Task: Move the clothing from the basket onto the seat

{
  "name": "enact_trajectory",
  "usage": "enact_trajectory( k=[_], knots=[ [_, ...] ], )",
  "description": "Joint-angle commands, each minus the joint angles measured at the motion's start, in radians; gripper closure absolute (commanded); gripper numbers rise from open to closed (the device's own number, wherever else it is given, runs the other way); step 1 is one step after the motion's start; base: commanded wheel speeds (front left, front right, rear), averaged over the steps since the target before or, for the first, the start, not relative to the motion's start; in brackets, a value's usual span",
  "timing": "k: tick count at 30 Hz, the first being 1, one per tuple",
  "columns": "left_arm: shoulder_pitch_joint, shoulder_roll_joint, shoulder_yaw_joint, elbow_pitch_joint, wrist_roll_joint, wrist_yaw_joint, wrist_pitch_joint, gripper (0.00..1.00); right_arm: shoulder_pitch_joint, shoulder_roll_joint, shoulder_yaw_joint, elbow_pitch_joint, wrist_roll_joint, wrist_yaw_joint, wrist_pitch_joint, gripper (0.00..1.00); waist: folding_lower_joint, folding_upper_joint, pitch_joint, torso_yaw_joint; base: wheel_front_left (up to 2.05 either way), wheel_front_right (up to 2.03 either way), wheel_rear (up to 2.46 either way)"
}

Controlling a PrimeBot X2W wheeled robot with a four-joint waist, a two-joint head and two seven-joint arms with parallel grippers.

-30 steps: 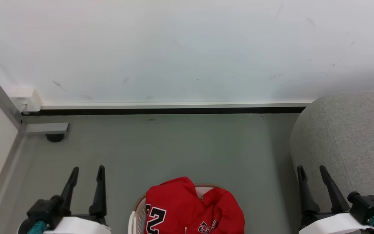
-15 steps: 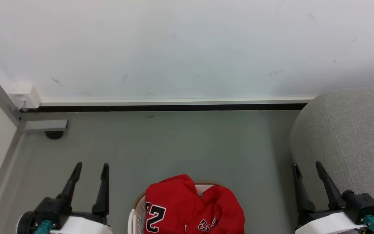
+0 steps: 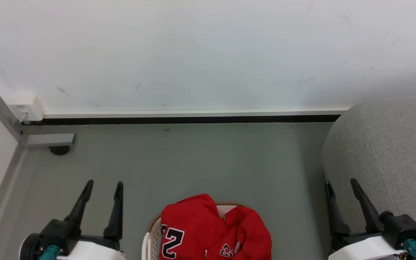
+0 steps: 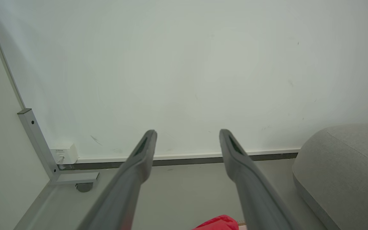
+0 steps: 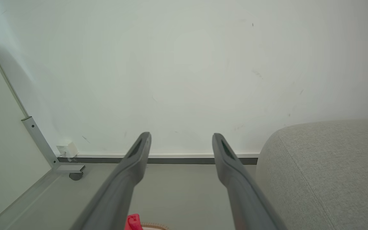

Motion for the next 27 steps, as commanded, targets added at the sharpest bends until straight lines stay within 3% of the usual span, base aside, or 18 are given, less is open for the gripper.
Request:
enact_trajectory(
  k=[1,15,27],
  knots=[
    [-0.008,-0.001,0.002,0.002,0.014,-0.002,-0.001,0.0,-0.007,-0.007,-0.003,0.0,0.003,-0.002,0.0,0.0,0.0,0.0,0.0,0.001,0.0,0.0,0.0],
    [-0.03,-0.004,0.016,0.031,-0.005,-0.004,-0.001,0.0,-0.022,-0.006,-0.003,-0.006,0.021,-0.002,0.0,0.0,0.0,0.0,0.037,-0.028,0.0,0.0,0.0],
    [-0.077,0.02,0.01,0.082,-0.017,-0.007,-0.001,0.0,-0.06,-0.006,-0.007,-0.038,0.04,-0.002,0.0,0.0,0.0,0.0,0.141,-0.124,0.0,0.0,0.0]
  ],
)
